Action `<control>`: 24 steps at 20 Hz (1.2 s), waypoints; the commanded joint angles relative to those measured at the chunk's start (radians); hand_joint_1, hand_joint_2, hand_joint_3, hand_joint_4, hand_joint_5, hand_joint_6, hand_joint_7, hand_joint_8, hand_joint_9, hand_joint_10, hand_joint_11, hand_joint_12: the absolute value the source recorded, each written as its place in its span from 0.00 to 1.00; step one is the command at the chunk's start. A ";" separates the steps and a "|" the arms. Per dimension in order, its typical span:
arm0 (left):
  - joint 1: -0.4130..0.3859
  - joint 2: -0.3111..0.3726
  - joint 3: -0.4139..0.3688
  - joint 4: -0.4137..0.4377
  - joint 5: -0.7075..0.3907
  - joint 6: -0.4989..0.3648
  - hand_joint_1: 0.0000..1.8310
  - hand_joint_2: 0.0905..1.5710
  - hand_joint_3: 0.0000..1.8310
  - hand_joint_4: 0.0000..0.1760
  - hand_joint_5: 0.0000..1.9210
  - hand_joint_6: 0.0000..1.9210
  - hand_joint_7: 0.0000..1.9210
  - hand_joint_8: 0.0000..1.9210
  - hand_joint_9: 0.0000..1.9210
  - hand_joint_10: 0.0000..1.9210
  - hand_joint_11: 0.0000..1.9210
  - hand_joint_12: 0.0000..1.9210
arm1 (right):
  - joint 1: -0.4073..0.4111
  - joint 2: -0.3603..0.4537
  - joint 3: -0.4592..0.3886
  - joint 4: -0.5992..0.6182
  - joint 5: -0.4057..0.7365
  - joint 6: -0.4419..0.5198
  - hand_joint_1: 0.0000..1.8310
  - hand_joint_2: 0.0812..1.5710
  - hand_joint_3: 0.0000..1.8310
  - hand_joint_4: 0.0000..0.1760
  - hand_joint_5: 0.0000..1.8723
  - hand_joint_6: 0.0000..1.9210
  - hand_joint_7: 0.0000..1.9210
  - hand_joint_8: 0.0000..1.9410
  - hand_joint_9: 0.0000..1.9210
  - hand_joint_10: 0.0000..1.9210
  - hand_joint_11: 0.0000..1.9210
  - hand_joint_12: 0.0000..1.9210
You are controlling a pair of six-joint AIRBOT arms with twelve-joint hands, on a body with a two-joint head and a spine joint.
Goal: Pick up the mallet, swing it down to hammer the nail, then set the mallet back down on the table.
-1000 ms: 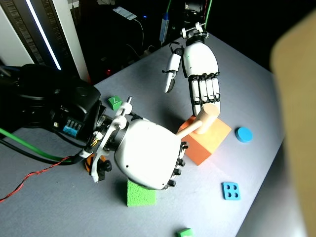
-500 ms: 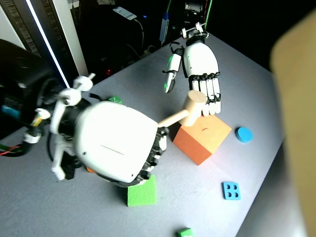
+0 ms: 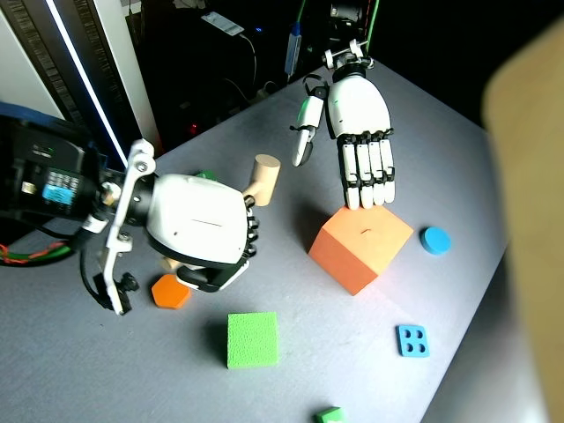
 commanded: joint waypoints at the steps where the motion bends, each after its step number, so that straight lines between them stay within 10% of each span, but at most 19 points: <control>1: -0.013 0.004 0.006 0.000 -0.078 -0.002 0.00 0.80 0.00 0.00 0.06 0.00 0.08 0.00 0.07 0.00 0.03 0.07 | 0.000 -0.008 0.005 -0.071 0.091 0.054 0.32 0.96 0.00 1.00 0.65 1.00 0.79 1.00 0.84 1.00 0.88 1.00; 4: -0.033 0.012 0.004 0.000 -0.070 -0.002 0.00 0.80 0.00 0.00 0.06 0.00 0.08 0.00 0.07 0.00 0.03 0.07 | -0.051 -0.063 0.039 -0.329 0.189 0.219 0.33 0.95 0.00 1.00 0.65 1.00 0.78 1.00 0.83 1.00 0.88 1.00; 11: -0.098 0.052 -0.006 0.041 -0.030 -0.002 0.00 0.81 0.00 0.00 0.06 0.00 0.08 0.00 0.07 0.00 0.02 0.08 | -0.097 -0.132 0.095 -0.367 0.235 0.239 0.16 0.91 0.00 0.98 0.57 1.00 0.64 1.00 0.68 1.00 0.73 1.00; 12: -0.110 0.060 -0.009 0.051 -0.028 -0.002 0.00 0.81 0.00 0.00 0.07 0.00 0.08 0.00 0.08 0.00 0.02 0.08 | -0.100 -0.132 0.095 -0.367 0.221 0.243 0.14 0.87 0.00 0.91 0.54 1.00 0.59 1.00 0.63 1.00 0.69 1.00; 14: -0.130 0.073 -0.016 0.077 -0.015 -0.011 0.00 0.80 0.00 0.00 0.06 0.00 0.08 0.00 0.07 0.00 0.02 0.08 | -0.108 -0.132 0.095 -0.368 0.219 0.245 0.13 0.81 0.00 0.00 0.50 1.00 0.55 1.00 0.56 1.00 0.59 1.00; 18: -0.166 0.105 -0.028 0.210 0.019 -0.112 0.00 0.80 0.00 0.00 0.07 0.00 0.08 0.00 0.08 0.00 0.03 0.09 | -0.116 -0.135 0.094 -0.382 0.223 0.251 0.14 0.78 0.00 0.00 0.37 1.00 0.41 1.00 0.40 1.00 0.38 1.00; 24: -0.172 0.132 -0.062 0.330 0.001 -0.199 0.00 0.81 0.00 0.00 0.07 0.00 0.08 0.00 0.08 0.00 0.02 0.10 | -0.115 -0.128 0.094 -0.384 0.226 0.253 0.15 0.77 0.00 0.00 0.45 0.34 0.44 0.45 0.36 0.62 0.24 0.80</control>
